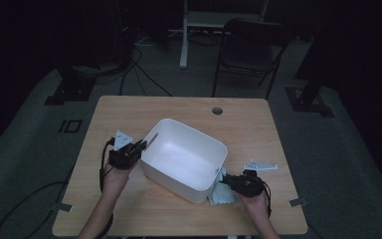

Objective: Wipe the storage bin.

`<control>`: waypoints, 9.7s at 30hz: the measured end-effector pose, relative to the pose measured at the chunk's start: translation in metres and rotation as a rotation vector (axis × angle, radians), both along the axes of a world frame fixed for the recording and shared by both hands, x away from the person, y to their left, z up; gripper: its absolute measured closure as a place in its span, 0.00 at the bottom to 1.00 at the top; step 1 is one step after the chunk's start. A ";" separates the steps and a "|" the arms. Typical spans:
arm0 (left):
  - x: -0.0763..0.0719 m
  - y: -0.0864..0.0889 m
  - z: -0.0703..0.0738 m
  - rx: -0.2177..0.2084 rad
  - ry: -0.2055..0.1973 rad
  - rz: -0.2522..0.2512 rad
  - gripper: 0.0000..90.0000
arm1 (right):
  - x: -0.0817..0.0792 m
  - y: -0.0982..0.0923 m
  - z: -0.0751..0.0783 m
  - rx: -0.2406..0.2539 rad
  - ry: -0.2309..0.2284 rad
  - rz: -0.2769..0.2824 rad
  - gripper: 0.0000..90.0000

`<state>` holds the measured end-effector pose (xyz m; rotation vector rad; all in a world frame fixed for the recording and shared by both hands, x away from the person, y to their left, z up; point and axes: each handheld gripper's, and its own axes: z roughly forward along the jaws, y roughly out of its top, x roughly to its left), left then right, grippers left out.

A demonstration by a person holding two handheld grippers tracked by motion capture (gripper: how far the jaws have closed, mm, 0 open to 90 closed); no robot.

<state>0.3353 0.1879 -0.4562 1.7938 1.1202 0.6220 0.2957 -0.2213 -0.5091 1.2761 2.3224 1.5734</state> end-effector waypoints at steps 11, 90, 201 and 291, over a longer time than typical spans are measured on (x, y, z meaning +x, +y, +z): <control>-0.002 -0.002 0.000 0.018 -0.013 0.045 0.93 | 0.007 0.002 -0.017 -0.006 0.092 -0.007 0.94; -0.002 0.000 0.001 0.004 0.009 0.043 0.93 | -0.025 -0.001 0.021 0.092 -0.022 0.006 0.94; 0.001 -0.004 0.000 0.016 0.006 -0.006 0.92 | 0.053 -0.013 -0.020 0.014 0.062 -0.119 0.95; -0.003 0.026 0.030 0.024 -0.020 -0.120 0.41 | 0.012 -0.072 0.008 0.103 0.006 -0.182 0.93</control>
